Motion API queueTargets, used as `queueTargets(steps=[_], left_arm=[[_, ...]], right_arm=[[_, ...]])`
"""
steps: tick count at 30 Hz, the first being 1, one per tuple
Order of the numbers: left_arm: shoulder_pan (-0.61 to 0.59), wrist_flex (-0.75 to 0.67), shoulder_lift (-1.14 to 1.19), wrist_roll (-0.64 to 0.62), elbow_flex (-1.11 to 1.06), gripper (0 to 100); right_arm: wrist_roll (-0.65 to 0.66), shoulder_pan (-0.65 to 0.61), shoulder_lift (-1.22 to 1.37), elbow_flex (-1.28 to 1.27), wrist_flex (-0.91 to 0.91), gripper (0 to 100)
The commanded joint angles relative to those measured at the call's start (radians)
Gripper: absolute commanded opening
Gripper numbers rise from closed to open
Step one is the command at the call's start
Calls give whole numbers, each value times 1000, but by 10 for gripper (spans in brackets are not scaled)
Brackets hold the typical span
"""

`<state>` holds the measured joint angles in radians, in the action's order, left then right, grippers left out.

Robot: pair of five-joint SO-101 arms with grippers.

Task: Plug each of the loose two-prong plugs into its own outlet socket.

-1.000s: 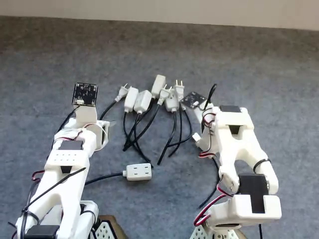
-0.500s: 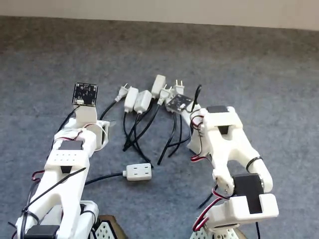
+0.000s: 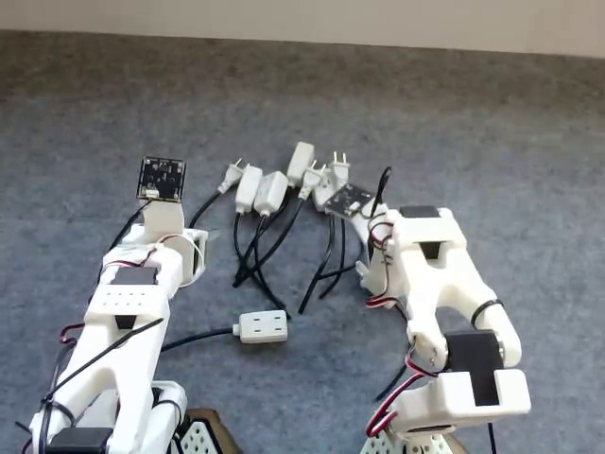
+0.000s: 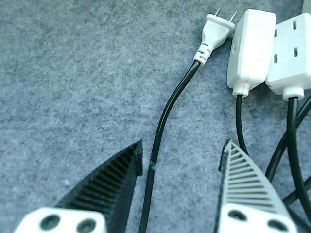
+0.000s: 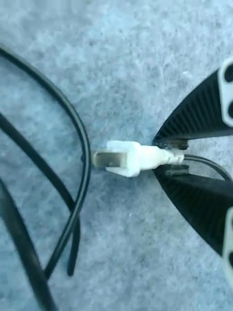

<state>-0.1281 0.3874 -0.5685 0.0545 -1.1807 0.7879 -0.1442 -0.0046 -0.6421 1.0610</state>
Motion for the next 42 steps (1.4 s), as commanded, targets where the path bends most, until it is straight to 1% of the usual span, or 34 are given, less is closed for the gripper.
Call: queueTargets(steps=[1,11,20,22,27,31,33,34,37,39,42], left_arm=[[21,-15,-18,8,2,270],[21,-15,-18,8,2,270],[21,-15,-18,8,2,270],[21,-17,-18,8,-5,270],[21,-17,-18,8,-7,270],[21,-17,-18,8,-7,270],[21,-17,-18,8,-7,270],[21,-17,-18,8,-7,270],[21,-17,-18,8,-7,270],[21,-18,-18,8,-7,270],[19,-18,-19,8,-7,270]], right_arm=[[2,16,-2,-18,-1,66],[-6,8,-4,-19,-4,66],[-6,-39,-4,-19,-4,67],[-6,-39,-4,-19,-4,87],[-6,-39,-4,-19,-4,186],[-5,-39,-4,-21,-10,190],[-6,-39,-4,-27,-45,167],[-6,-39,-2,-28,-58,139],[-6,-39,-2,-28,-61,1],[-6,-39,-2,-30,-61,18],[-8,-39,-8,-30,-59,7]])
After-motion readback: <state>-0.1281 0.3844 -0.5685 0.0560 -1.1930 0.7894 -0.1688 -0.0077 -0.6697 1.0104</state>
